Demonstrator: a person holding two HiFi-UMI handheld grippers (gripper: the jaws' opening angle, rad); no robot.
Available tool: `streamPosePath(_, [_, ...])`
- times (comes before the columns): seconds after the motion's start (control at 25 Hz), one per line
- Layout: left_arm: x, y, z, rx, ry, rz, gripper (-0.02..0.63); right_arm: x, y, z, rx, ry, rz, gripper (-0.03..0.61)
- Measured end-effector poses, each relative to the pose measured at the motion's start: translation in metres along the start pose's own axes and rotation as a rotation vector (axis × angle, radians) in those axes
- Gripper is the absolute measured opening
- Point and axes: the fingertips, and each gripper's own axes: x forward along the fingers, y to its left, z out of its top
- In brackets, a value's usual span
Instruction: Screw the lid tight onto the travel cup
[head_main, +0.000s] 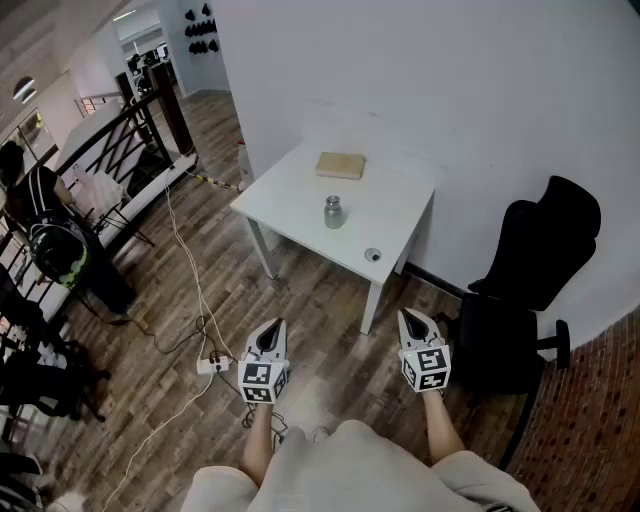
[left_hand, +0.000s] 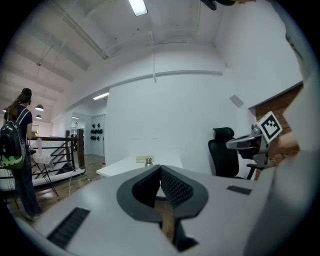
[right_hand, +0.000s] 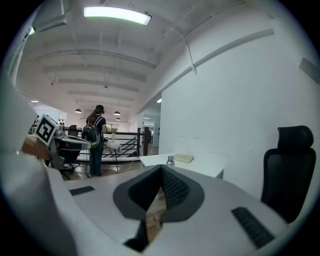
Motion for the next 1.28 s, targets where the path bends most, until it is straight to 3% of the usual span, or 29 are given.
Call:
streamPosePath(0.76, [0.017, -0.029, 0.001, -0.002, 0.009, 0.01, 0.008, 0.007, -0.03, -0.003, 0.024, -0.054, 0.013, 0.0])
streamPosePath(1.28, [0.06, -0.024, -0.008, -0.018, 0.028, 0.021, 0.008, 0.047, -0.044, -0.011, 0.009, -0.017, 0.054, -0.002])
